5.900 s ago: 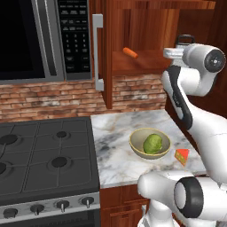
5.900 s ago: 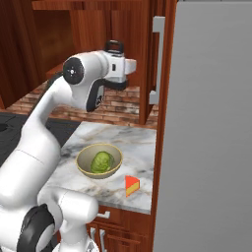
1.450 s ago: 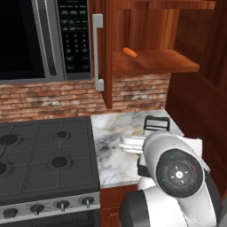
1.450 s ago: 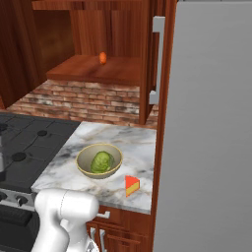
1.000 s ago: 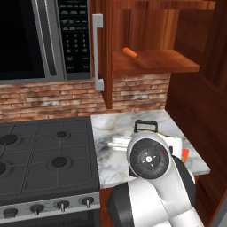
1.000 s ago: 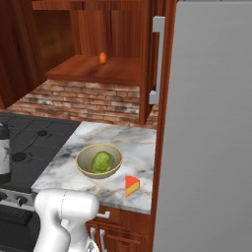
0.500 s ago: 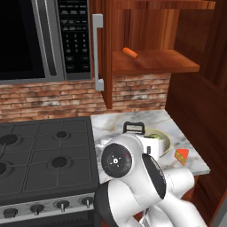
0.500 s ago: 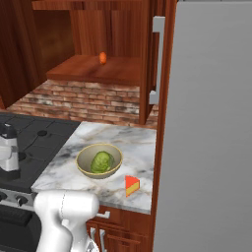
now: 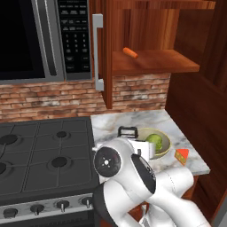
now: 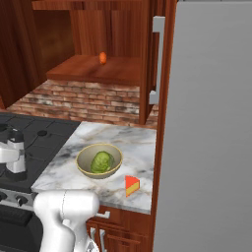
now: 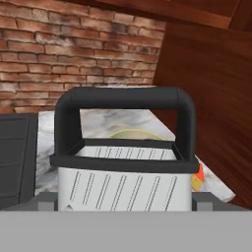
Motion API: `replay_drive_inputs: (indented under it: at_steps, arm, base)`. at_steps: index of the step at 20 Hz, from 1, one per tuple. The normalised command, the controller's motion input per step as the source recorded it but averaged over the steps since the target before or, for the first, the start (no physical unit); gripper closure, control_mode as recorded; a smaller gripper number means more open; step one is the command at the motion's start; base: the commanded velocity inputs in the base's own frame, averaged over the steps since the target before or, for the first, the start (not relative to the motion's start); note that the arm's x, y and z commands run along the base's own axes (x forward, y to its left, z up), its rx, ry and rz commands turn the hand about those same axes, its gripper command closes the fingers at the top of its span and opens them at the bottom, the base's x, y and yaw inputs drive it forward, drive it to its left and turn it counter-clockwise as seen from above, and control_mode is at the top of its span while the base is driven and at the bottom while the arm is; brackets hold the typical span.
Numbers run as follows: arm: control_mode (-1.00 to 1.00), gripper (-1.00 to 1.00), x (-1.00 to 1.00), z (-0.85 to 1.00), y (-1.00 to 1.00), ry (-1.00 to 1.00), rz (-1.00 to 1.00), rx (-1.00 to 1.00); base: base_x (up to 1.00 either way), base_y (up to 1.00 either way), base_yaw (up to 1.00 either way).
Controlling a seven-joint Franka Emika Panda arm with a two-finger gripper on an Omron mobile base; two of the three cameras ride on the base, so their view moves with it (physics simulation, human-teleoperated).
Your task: Pick the cheese from the fridge and the cheese grater from the cabinet and place them next to the salad bowl.
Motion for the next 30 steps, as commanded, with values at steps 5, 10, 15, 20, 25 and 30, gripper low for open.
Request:
replay_drive_inputs:
  at_steps: [5,10,15,20,25,30]
  arm:
    - [-1.00,1.00,0.08,-0.40,-0.03,-0.03,0.14,0.01]
    - [-1.00,1.00,0.09,-0.40,-0.08,-0.05,0.16,0.00]
    - [-1.00,1.00,0.14,-0.38,-0.18,-0.09,0.13,0.00]
    - [-1.00,1.00,0.18,-0.34,-0.13,-0.11,0.00,0.00]
    - [-1.00,1.00,0.14,-0.32,-0.07,-0.09,-0.10,0.01]
    - [-1.00,1.00,0.32,-0.16,-0.13,0.00,-0.10,0.04]
  base:
    - [0.00,0.00,0.00]
    - [0.00,0.00,0.00]
    - [0.00,0.00,0.00]
    - [0.00,0.00,0.00]
    - [0.00,0.00,0.00]
    - [0.00,0.00,0.00]
